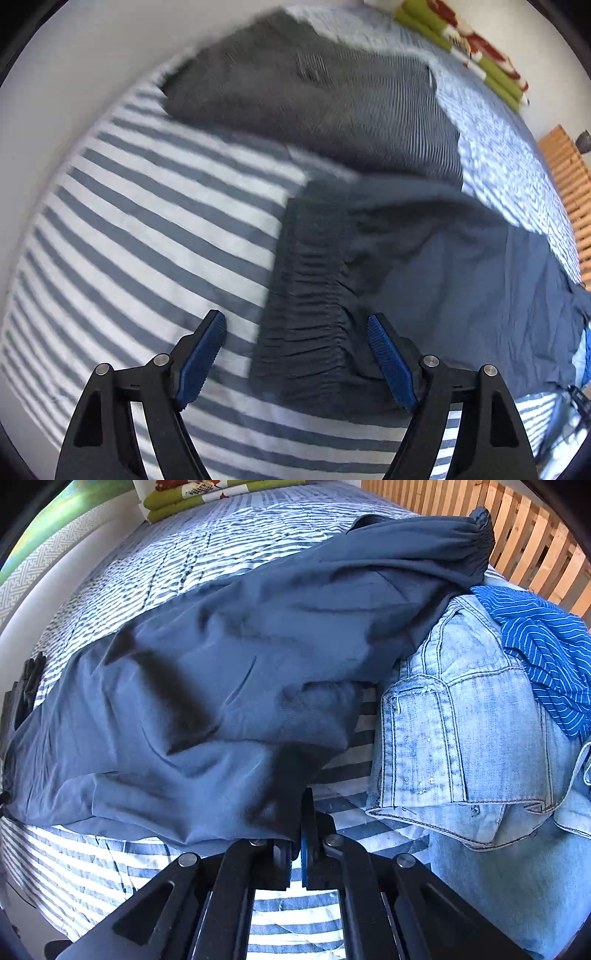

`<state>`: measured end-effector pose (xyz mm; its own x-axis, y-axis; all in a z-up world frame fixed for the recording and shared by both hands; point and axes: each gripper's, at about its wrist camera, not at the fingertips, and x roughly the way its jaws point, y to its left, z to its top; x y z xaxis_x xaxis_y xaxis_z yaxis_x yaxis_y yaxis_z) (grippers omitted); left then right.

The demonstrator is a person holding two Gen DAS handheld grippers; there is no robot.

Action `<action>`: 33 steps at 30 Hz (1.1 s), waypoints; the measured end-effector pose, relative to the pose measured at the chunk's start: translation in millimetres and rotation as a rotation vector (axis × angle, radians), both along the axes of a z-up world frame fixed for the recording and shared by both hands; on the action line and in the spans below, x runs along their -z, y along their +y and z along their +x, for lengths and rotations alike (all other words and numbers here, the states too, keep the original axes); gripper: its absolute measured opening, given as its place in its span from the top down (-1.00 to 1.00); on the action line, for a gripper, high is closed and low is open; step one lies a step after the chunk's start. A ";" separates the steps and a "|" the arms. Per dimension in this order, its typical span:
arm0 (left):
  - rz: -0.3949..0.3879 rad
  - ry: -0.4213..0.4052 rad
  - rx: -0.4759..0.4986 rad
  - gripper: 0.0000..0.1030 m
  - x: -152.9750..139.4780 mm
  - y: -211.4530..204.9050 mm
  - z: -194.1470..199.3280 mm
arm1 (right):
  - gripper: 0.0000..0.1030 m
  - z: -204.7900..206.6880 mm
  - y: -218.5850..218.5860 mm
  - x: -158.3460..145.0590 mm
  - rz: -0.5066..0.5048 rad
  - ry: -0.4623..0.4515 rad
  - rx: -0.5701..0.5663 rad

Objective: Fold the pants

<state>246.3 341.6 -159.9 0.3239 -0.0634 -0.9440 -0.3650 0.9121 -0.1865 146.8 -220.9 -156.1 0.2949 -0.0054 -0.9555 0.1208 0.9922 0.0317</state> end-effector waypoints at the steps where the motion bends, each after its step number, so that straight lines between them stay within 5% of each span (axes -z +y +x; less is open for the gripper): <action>1: 0.033 -0.009 0.001 -0.61 0.5 -4.8 1.9 | 0.95 0.3 -0.1 0.8 -0.001 0.002 0.000; 4: 0.162 -0.013 0.030 -0.40 3.1 -28.3 9.2 | 0.95 -0.5 -1.1 1.7 0.002 0.004 0.000; 6: 0.184 -0.024 0.042 0.28 -1.0 -40.1 11.5 | 0.95 -1.1 -2.4 2.1 0.005 0.005 0.001; 7: 0.165 -0.025 0.035 0.35 -3.6 -42.5 12.3 | 0.95 -1.2 -2.6 2.4 0.005 0.007 0.003; 15: 0.136 -0.096 0.023 0.39 -50.3 -36.0 -18.1 | 0.95 -3.5 1.4 -8.2 -0.008 -0.006 -0.001; 22: 0.214 -0.105 0.012 0.39 -91.1 10.9 -74.8 | 0.95 -28.9 41.0 -29.2 0.001 -0.038 -0.062; 30: 0.325 -0.030 -0.106 0.39 -87.1 108.6 -132.1 | 0.96 -101.1 146.1 -31.4 0.067 0.002 -0.302; 33: 0.298 0.024 -0.131 0.29 -69.7 130.4 -141.9 | 0.94 -114.6 182.0 -18.9 0.038 0.036 -0.375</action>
<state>104.4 472.1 -90.2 0.2888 0.2576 -0.9221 -0.4836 0.8705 0.0917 32.1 -38.9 -137.3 0.2359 0.1321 -0.9628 -0.2493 0.9658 0.0714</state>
